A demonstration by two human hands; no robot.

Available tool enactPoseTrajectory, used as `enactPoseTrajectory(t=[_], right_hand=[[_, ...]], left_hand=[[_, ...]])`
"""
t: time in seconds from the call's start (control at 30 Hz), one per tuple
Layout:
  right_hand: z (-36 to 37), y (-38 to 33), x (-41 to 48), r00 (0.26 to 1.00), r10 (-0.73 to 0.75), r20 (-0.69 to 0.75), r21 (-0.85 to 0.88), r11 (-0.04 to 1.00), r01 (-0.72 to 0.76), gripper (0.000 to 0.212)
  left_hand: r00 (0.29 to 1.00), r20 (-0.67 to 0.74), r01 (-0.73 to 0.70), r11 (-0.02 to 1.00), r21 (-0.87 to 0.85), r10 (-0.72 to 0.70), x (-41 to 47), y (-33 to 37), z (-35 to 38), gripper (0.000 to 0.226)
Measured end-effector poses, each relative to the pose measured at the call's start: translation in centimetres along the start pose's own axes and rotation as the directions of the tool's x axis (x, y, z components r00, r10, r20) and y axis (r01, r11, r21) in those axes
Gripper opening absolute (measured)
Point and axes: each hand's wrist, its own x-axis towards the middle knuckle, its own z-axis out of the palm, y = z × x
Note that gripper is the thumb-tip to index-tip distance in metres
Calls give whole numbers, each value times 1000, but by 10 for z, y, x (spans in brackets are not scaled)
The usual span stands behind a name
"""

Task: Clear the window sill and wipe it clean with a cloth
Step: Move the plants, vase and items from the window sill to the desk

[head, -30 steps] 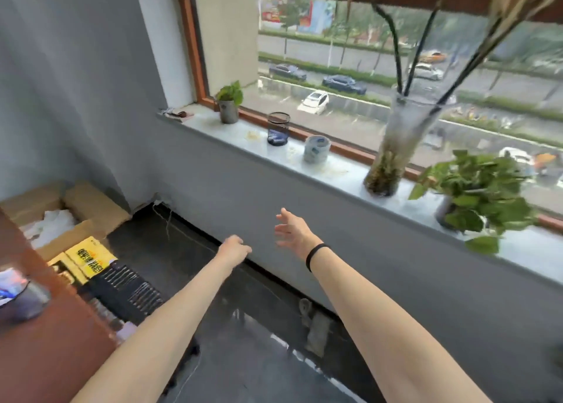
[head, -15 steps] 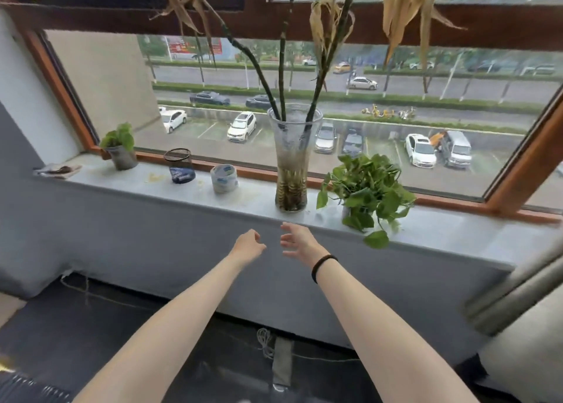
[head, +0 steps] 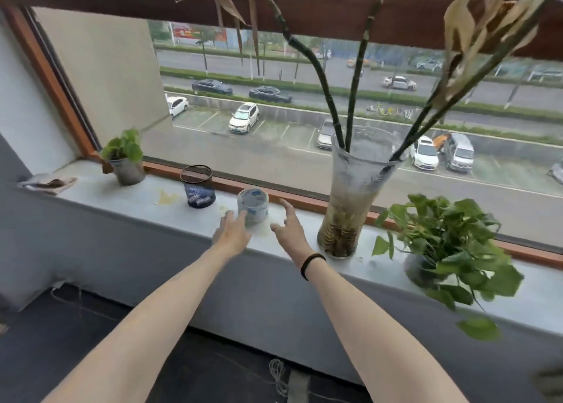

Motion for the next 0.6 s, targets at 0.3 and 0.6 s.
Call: enactPoseTrajectory(t=[0.3,0.6], right_hand=[[41,6,81,999,25,43,-272,962,-13,61],[57,12,92,994,-108,-14,-329,939,98,46]], left_hand=[[988,69,-143,987,76,138,85,-18,10,48],[973,-110,-221,956,-194,203,89,-27,16,22]])
